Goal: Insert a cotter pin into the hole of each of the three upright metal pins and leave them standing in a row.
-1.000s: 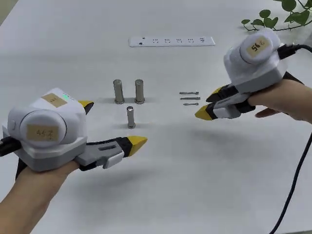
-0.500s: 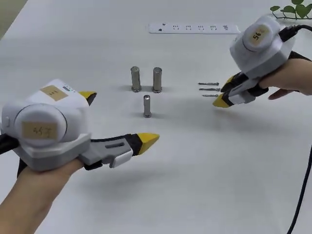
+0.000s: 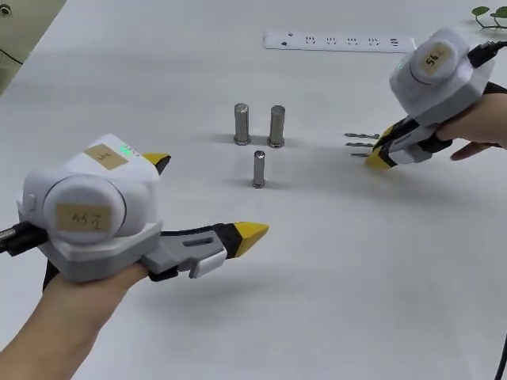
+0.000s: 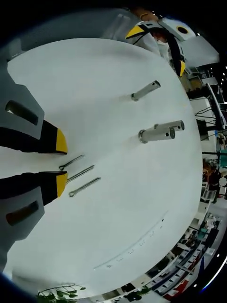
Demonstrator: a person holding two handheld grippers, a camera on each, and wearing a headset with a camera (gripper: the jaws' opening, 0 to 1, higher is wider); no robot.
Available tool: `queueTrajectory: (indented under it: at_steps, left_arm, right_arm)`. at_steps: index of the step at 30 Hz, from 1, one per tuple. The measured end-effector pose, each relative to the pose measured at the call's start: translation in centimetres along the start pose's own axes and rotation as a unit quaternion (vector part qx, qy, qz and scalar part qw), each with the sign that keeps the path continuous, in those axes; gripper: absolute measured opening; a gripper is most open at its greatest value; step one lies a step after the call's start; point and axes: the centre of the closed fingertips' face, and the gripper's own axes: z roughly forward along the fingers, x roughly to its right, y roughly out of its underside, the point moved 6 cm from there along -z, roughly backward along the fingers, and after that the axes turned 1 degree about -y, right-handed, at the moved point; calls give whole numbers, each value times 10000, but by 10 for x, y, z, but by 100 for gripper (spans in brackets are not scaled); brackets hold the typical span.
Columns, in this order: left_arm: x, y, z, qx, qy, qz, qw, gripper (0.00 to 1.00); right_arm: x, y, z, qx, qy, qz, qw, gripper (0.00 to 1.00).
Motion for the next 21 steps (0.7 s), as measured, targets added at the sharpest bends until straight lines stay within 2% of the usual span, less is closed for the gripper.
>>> queueTrajectory:
  at_steps: [5, 9, 11, 17, 21]
  left_arm:
    - [0, 2, 0, -49, 13, -12, 10000, 86]
    - [0, 3, 1, -60, 72, 41, 9999, 84]
    - [1, 4, 1, -80, 96, 71, 9999, 84]
    - [2, 4, 1, -94, 137, 89, 9998, 84]
    - [3, 5, 0, -109, 167, 33, 9998, 84]
  right_arm:
    - [0, 0, 0, 10, -87, 127, 9999, 4]
    - [-1, 0, 1, -60, -66, 28, 10000, 0]
    - [0, -1, 1, -120, 39, -226, 9997, 0]
    - [-1, 0, 0, -194, 34, -376, 9991, 0]
    - [-1, -1, 0, -135, 78, -272, 9995, 0]
